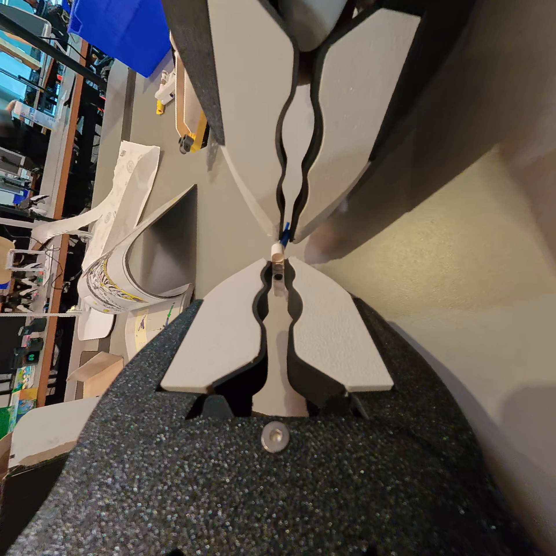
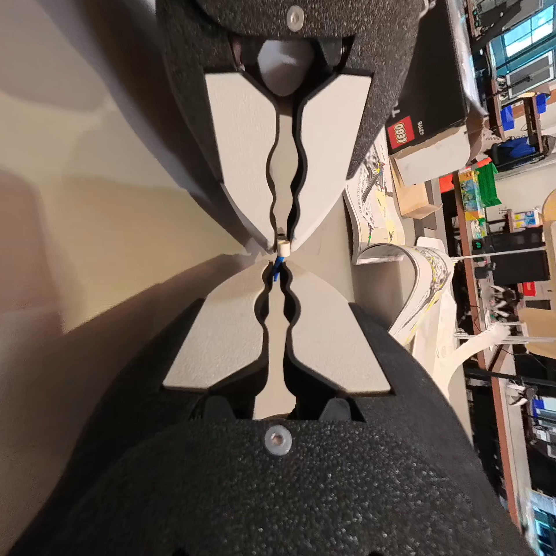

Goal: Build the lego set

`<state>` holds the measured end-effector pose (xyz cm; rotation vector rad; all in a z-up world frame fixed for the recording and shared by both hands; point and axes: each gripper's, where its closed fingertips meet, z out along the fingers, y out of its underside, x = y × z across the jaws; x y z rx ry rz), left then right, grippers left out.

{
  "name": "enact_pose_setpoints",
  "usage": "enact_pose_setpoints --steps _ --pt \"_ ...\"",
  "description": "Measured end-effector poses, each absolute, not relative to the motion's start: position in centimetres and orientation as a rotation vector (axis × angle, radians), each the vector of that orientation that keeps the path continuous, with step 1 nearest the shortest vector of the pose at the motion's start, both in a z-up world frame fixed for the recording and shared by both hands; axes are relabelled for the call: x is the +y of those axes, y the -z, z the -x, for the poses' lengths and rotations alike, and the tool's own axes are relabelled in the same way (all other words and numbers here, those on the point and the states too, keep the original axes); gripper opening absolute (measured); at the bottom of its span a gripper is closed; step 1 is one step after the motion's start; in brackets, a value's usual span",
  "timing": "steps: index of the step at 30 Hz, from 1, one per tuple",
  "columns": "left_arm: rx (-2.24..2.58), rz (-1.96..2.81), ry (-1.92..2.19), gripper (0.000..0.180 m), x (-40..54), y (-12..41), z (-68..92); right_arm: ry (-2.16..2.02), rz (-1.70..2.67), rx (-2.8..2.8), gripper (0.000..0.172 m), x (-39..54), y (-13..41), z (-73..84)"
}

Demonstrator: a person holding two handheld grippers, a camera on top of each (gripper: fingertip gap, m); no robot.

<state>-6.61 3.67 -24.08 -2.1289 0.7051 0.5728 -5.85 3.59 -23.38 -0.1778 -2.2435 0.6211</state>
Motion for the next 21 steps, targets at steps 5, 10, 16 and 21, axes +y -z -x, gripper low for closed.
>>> enact_pose_setpoints --steps 5,10,16,21 --pt "0.664 2.071 -0.451 0.007 3.6 23.4 6.0 -0.762 0.109 -2.256 0.004 3.7 23.1 5.7" --pt "0.606 2.009 -0.330 0.007 3.4 22.5 5.7 -0.986 0.052 -2.268 0.004 3.4 22.0 5.2" --pt "0.609 1.970 -0.266 0.007 3.4 22.2 5.0 -1.091 0.038 -2.314 0.004 3.3 22.0 4.8" --pt "0.587 1.892 -0.178 0.007 3.3 21.2 4.2 -1.209 0.000 -2.315 0.004 3.1 21.2 4.2"
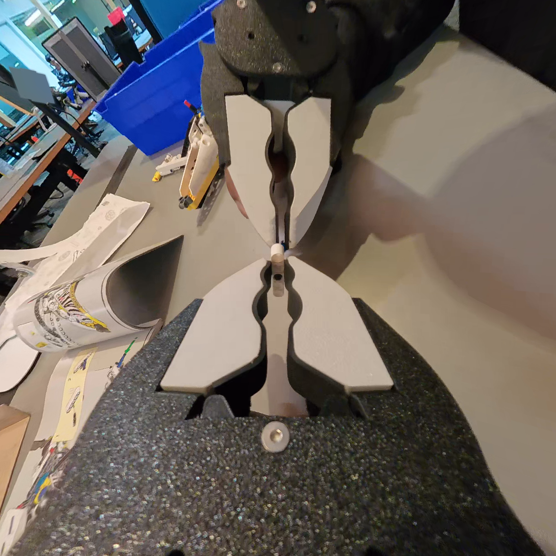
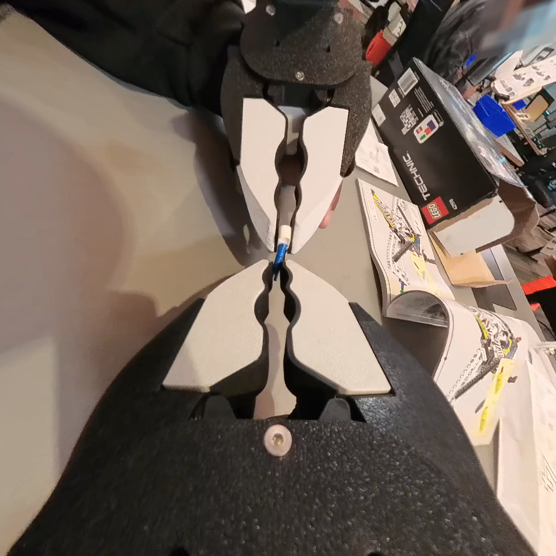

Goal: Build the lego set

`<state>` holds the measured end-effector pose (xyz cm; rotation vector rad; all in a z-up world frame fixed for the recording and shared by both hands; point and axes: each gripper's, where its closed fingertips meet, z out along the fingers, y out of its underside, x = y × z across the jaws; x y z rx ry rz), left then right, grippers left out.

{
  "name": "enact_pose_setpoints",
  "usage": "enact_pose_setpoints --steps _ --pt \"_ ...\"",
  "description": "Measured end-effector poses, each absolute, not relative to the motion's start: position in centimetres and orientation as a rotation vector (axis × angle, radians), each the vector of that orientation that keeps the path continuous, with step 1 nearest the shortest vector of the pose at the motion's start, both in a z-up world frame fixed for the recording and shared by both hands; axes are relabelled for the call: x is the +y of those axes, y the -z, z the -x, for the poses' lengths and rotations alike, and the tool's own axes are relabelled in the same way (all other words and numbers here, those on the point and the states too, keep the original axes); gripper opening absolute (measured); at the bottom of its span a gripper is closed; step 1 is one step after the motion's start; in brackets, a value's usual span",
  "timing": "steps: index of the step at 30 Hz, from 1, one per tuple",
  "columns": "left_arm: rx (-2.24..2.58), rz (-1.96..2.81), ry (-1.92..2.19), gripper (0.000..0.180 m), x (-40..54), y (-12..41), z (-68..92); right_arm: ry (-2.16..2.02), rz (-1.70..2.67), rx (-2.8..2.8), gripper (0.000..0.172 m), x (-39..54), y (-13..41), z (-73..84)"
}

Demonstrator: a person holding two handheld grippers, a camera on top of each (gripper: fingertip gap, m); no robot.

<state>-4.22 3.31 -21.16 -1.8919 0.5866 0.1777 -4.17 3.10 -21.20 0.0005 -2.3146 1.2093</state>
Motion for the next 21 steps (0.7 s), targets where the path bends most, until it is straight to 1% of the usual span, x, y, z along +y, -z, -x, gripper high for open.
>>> enact_pose_setpoints --steps 9,14,21 --pt "0.617 1.926 -0.194 0.007 3.3 21.5 4.0 -1.206 -0.016 -2.343 0.004 3.1 21.4 3.8" --pt "0.652 1.996 -0.277 0.007 3.4 22.2 4.3 -1.164 -0.005 -2.368 0.004 3.3 21.8 4.0" --pt "0.676 2.063 -0.278 0.007 3.2 23.3 4.3 -1.059 -0.077 -2.370 0.003 3.2 22.7 3.8"
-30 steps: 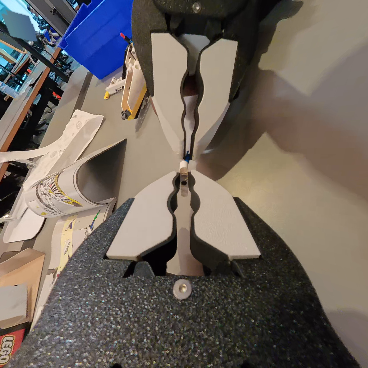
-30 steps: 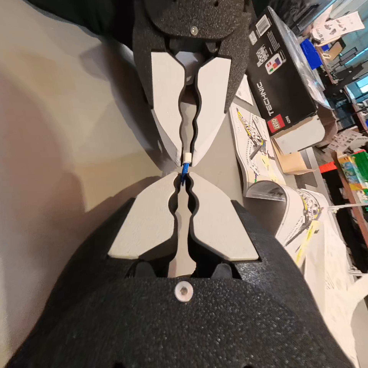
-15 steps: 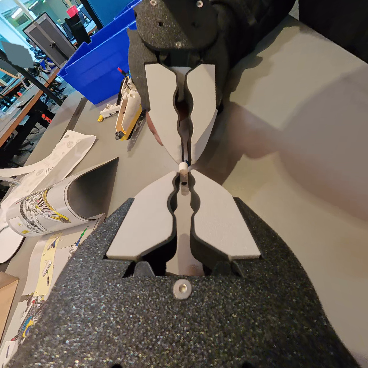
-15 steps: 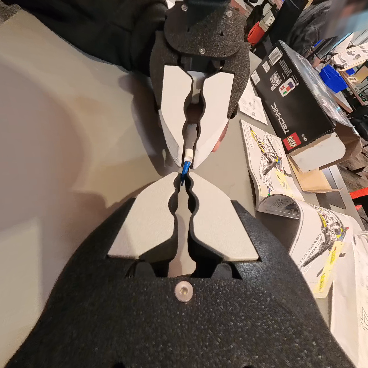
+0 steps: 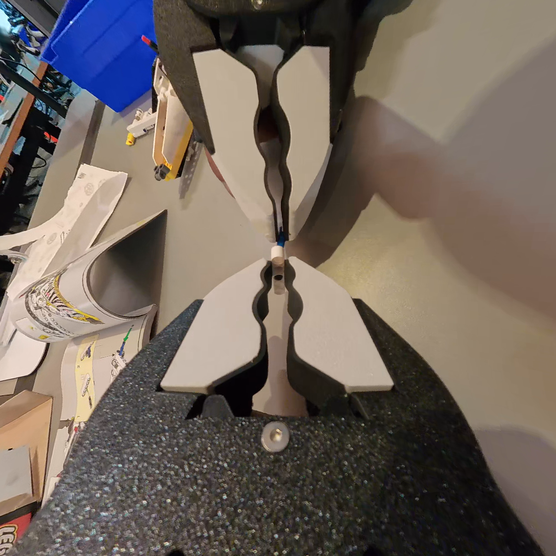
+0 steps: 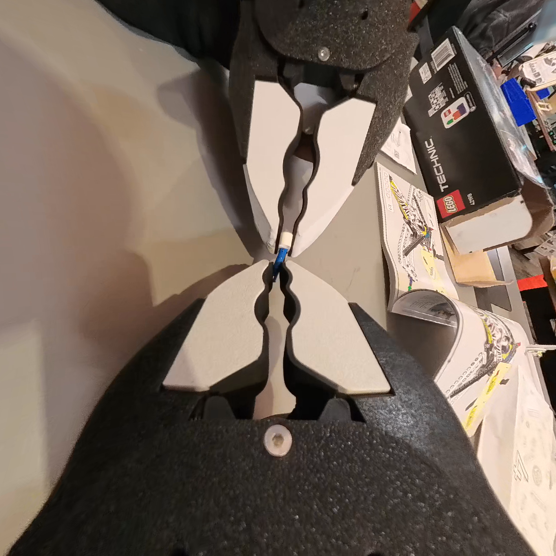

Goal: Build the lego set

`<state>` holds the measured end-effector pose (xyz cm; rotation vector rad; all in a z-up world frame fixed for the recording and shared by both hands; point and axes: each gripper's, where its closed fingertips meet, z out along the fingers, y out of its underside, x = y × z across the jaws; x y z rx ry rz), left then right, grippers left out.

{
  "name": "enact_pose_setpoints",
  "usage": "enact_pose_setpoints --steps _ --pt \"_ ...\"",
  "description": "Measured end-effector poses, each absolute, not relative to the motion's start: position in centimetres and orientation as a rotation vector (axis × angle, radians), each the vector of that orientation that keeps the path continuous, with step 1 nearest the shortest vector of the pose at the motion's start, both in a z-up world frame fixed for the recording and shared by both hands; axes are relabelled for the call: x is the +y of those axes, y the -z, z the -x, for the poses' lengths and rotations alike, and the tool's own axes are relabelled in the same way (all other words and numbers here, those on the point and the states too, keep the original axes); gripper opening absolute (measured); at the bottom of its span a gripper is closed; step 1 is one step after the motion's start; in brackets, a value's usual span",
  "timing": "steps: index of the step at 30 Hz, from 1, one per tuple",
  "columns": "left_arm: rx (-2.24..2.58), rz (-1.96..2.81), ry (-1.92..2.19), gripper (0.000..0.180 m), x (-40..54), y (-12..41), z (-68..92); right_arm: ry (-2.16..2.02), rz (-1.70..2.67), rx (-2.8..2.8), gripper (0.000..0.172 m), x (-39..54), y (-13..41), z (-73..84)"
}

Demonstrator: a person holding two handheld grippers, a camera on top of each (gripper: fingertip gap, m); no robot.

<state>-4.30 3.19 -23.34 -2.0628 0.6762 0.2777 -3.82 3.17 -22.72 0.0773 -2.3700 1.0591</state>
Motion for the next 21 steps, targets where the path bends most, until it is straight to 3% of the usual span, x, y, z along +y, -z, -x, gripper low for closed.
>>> enact_pose_setpoints --steps 21 --pt "0.675 2.079 -0.155 0.007 3.3 24.2 3.2 -1.047 -0.149 -2.391 0.000 2.7 23.6 3.1"
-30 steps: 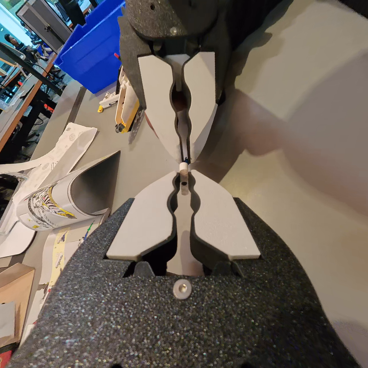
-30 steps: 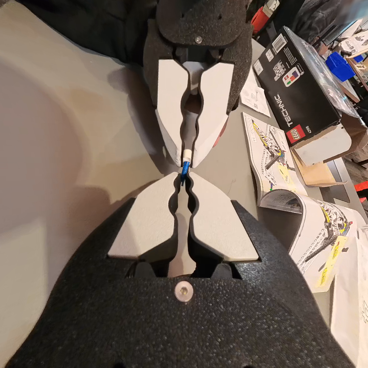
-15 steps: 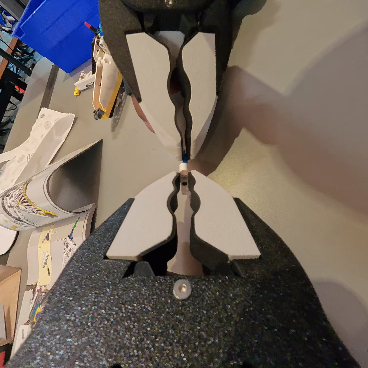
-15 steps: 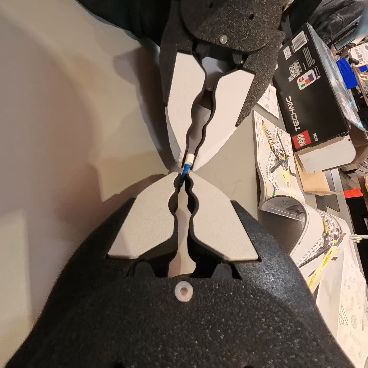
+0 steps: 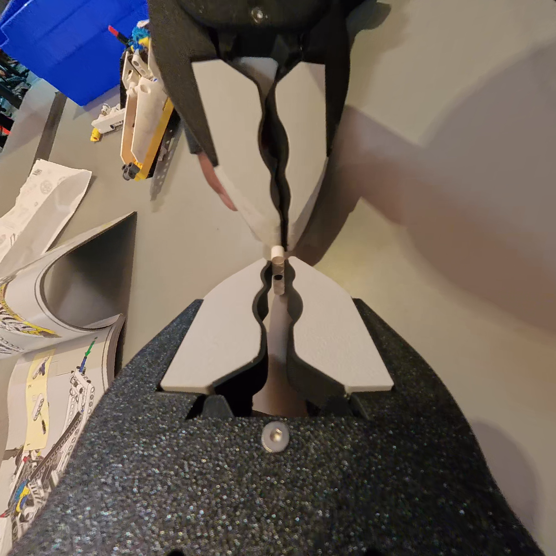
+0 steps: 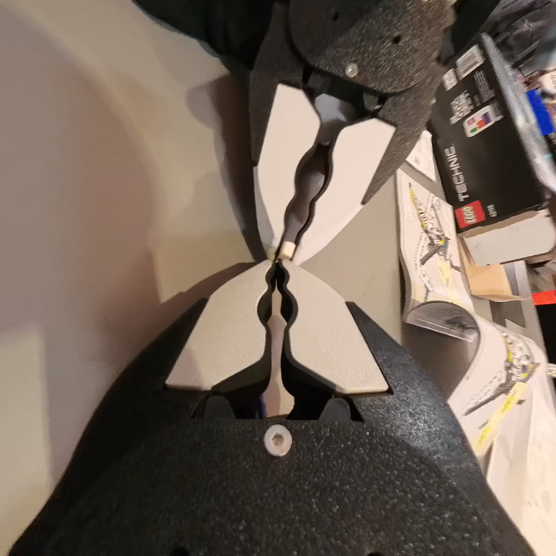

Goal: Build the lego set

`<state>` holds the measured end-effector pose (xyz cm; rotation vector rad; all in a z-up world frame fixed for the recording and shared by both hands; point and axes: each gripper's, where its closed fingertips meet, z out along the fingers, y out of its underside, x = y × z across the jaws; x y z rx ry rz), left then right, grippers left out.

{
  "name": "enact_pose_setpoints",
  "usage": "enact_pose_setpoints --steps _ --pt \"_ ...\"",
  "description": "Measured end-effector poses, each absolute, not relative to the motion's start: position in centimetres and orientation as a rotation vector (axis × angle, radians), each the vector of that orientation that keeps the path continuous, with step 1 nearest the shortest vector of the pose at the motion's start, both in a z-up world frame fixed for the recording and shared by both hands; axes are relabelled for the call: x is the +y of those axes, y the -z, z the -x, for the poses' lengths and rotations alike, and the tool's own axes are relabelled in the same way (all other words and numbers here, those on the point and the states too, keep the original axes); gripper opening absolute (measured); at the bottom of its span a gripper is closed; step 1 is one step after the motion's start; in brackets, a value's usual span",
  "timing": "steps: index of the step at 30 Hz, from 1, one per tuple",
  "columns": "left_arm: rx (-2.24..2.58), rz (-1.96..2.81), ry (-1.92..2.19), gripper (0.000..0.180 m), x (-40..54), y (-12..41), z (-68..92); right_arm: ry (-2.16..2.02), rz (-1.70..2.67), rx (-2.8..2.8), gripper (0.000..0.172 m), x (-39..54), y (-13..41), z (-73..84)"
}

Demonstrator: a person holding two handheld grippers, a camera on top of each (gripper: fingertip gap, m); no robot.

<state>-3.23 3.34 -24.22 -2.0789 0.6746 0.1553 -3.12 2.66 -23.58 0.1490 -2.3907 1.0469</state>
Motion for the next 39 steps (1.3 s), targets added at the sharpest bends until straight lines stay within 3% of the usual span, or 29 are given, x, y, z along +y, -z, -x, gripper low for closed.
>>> enact_pose_setpoints --steps 8,19,32,39 --pt "0.618 2.078 -0.133 0.007 3.2 23.9 3.8 -1.130 0.027 -2.339 0.000 5.1 22.8 4.1" --pt "0.525 2.093 -0.129 0.007 3.7 23.7 4.8 -1.066 0.826 -2.224 0.010 14.3 22.5 3.0" --pt "0.524 2.121 -0.169 0.007 3.8 24.1 4.9 -0.689 0.700 -2.434 0.011 13.7 25.3 4.7" --pt "0.510 2.125 -0.174 0.007 3.9 24.0 5.1 -0.741 0.775 -2.459 0.014 12.7 25.7 5.3"
